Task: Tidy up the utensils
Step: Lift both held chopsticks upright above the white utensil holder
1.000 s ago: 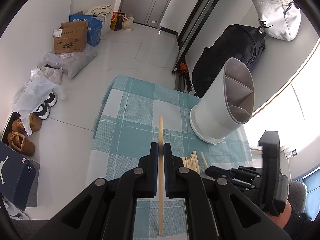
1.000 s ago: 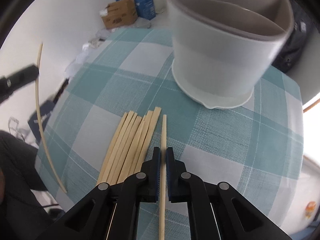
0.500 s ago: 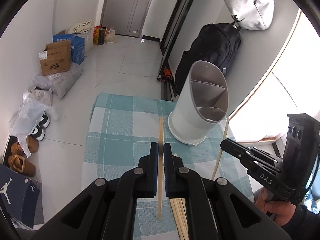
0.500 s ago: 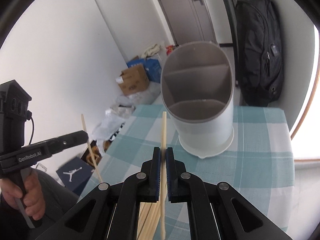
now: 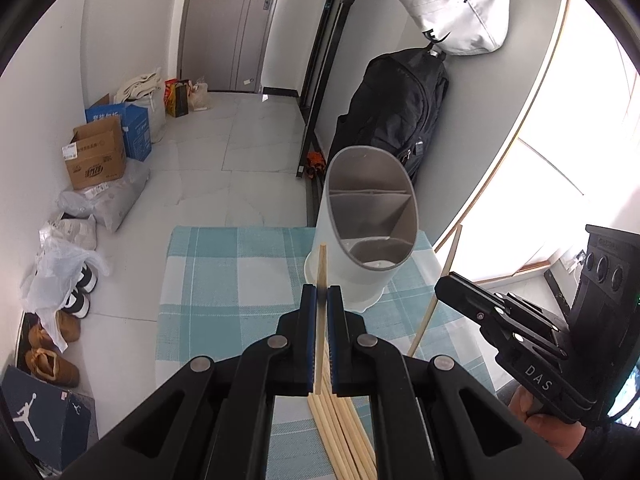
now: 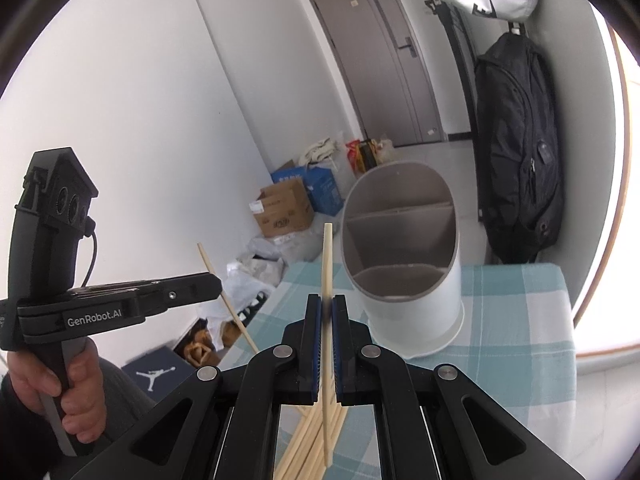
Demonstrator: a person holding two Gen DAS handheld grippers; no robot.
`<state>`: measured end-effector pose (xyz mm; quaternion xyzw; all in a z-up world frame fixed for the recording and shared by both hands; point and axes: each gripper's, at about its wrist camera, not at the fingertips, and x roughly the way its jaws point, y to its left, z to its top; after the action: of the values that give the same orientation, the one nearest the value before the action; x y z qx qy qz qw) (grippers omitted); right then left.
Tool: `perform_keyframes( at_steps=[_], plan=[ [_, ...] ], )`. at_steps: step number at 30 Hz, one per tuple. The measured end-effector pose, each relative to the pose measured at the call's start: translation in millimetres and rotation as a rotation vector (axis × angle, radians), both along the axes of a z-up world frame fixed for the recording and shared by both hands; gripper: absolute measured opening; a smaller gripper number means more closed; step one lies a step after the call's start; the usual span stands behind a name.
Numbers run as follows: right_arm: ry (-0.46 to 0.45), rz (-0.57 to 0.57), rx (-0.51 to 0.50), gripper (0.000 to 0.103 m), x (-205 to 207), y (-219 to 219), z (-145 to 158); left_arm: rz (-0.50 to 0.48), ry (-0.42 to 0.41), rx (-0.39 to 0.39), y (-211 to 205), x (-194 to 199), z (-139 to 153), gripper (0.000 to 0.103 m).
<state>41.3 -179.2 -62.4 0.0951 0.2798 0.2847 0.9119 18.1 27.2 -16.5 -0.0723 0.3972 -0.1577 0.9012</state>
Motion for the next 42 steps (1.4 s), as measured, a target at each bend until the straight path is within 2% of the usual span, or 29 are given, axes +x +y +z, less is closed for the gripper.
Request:
perform_keyframes(
  at_steps=[10, 18, 26, 32, 42],
  plan=[
    [-0.123, -0.003, 0.047, 0.004, 1.0, -4.5, 49.0, -0.023, -0.029, -0.018, -8.6, 10.7, 37.6, 0.001],
    [-0.174, -0.007, 0.102, 0.004, 32.2, -18.1, 93.0, -0.031, -0.054, -0.066, -11.5, 29.3, 80.5, 0.001],
    [-0.21, -0.031, 0.112, 0.004, 74.7, -27.4, 120.0, -0.043, -0.112, -0.08, -19.9, 55.2, 113.4, 0.001],
    [-0.231, -0.055, 0.097, 0.004, 107.5, -29.8, 126.9, -0.025, -0.111, -0.102, -15.0, 84.4, 113.7, 0.001],
    [-0.249, -0.086, 0.045, 0.004, 150.2, -25.1, 106.0, 0.006, -0.079, -0.099, -19.0, 117.5, 90.9, 0.001]
  ],
)
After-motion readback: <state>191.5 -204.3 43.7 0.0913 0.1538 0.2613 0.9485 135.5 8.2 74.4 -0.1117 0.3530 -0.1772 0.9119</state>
